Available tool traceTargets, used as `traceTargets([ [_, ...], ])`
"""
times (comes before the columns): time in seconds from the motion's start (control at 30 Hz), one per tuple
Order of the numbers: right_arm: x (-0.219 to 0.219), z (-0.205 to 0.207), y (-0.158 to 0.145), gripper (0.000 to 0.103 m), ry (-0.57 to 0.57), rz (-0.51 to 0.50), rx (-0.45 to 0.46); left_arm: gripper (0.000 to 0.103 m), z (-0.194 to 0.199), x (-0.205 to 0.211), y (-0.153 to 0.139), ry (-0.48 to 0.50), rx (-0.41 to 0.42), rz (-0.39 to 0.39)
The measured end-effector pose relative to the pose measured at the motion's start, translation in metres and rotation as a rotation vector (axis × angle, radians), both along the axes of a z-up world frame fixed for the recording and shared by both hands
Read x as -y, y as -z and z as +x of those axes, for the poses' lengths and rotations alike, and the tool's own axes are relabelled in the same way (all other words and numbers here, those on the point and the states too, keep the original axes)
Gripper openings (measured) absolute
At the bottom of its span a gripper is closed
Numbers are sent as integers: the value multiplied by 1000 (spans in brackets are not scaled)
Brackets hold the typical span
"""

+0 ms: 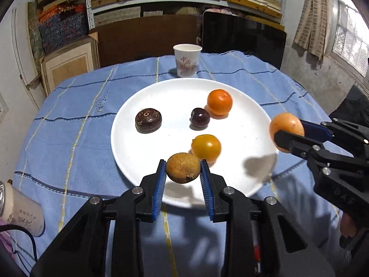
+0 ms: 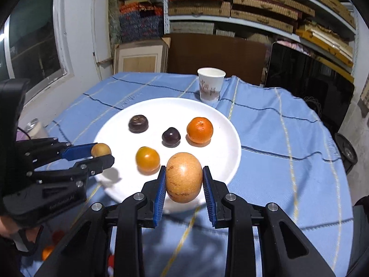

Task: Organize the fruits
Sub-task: 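Carry both fruits onto the white plate and open both tools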

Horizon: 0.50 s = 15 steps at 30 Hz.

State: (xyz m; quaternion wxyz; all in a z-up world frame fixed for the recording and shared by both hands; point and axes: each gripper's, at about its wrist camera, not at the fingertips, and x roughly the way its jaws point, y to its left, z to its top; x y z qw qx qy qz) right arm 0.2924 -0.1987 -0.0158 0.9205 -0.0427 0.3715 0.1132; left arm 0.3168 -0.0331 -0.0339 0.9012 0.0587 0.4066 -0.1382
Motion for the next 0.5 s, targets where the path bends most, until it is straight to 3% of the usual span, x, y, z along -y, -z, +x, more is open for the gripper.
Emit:
traceTargets([
  [0.07, -2, 12, 7, 31, -13, 2, -18, 29, 10, 1, 5, -4, -12, 2],
  [0.13, -3, 15, 8, 38, -10, -1, -17, 29, 14, 1, 7, -12, -6, 12],
  [0.17, -2, 14, 7, 45, -1, -1, -1, 38, 14, 1, 6, -16, -1, 14],
  [0.2, -1, 12, 6, 45, 0, 3, 7, 45, 13, 0, 4, -24, 10, 13],
  [0.23, -1, 10, 5, 45, -2, 6, 6, 60, 11, -2, 2, -32, 22, 10],
  [0.3, 0, 4, 4, 45, 0, 9, 8, 68, 4, -7, -4, -48, 52, -1],
  [0.5, 10, -38, -3, 47, 16, 53, 11, 71, -31, -9, -15, -32, 72, 5],
])
